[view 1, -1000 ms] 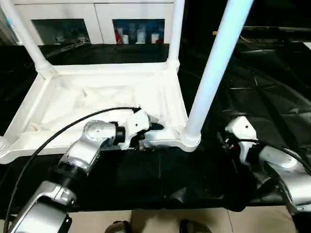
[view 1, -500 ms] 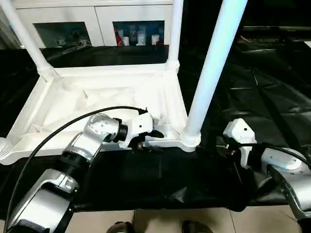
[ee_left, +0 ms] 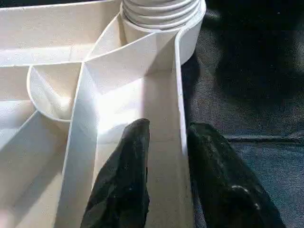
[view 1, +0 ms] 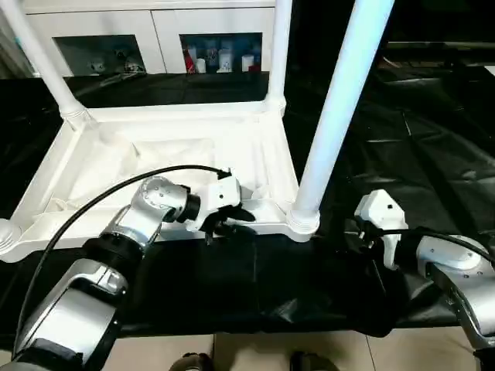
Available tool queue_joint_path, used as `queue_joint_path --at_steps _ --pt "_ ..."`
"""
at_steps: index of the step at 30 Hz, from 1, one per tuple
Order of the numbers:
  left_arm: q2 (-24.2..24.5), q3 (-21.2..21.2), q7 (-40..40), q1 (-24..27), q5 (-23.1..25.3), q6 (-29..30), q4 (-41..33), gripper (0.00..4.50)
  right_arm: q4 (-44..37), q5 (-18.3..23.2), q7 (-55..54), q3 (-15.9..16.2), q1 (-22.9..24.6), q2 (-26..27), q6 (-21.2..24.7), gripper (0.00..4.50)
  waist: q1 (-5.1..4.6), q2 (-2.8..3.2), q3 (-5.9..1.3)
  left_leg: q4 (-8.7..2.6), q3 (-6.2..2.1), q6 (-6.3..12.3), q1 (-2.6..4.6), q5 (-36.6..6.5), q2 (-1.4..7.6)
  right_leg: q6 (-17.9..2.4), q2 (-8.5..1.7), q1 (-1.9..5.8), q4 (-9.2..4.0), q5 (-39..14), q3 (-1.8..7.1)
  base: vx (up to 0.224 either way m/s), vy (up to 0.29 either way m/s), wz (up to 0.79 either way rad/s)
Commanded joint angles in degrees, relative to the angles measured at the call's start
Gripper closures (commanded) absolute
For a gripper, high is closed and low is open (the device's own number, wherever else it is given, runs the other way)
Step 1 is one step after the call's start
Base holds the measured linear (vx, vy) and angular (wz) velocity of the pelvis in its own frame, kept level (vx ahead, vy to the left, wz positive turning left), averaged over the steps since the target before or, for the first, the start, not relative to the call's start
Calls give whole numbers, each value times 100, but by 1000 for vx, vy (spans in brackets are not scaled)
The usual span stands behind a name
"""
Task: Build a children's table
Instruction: Rotate leg to tighten
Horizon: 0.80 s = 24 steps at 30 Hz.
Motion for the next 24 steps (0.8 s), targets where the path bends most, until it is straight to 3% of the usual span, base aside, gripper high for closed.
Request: queue_joint_path --at_steps 1,5,9,10,15,21,24 --pt "-18 2 35 -87 129 -51 180 333 -120 53 28 1 -37 -60 56 77 15 -23 -405 -421 -69 239 119 -1942 117 -1263 -143 306 -443 -1651 89 0 0 0" --pt "-56 -26 23 -155 214 -145 376 379 -142 49 16 4 -18 -67 62 77 22 -20 -388 -431 -75 218 121 -2068 114 -1189 -151 300 -477 -1936 88 0 0 0" --pt "-68 -113 19 -169 328 -195 468 395 -142 43 12 -1 -15 -73 60 77 18 -12 -380 -444 -84 189 128 -2165 115 -1096 -154 287 -498 -2199 88 0 0 0" --pt "-66 -133 15 -168 351 -191 472 421 -137 40 11 -2 -18 -72 57 77 16 -11 -373 -451 -89 178 126 -2196 118 -1080 -155 283 -505 -2247 88 0 0 0" --pt "-43 -260 -48 -133 493 -216 510 439 -98 38 -11 2 -49 -47 39 77 11 -23 -369 -458 -94 168 130 -2265 120 -1019 -158 268 -524 -2410 90 0 0 0" --pt "-31 -11 -207 11 239 -59 409 449 -74 149 -82 -84 -95 71 57 77 13 -22 -372 -462 -86 195 128 -2183 117 -1032 -161 258 -523 -2363 95 0 0 0" --pt "42 251 -342 289 -84 294 65 449 -87 205 -74 -109 -61 91 80 77 -1 -48 -365 -472 -91 230 87 -2058 114 -1049 -162 284 -499 -2275 91 0 0 0"
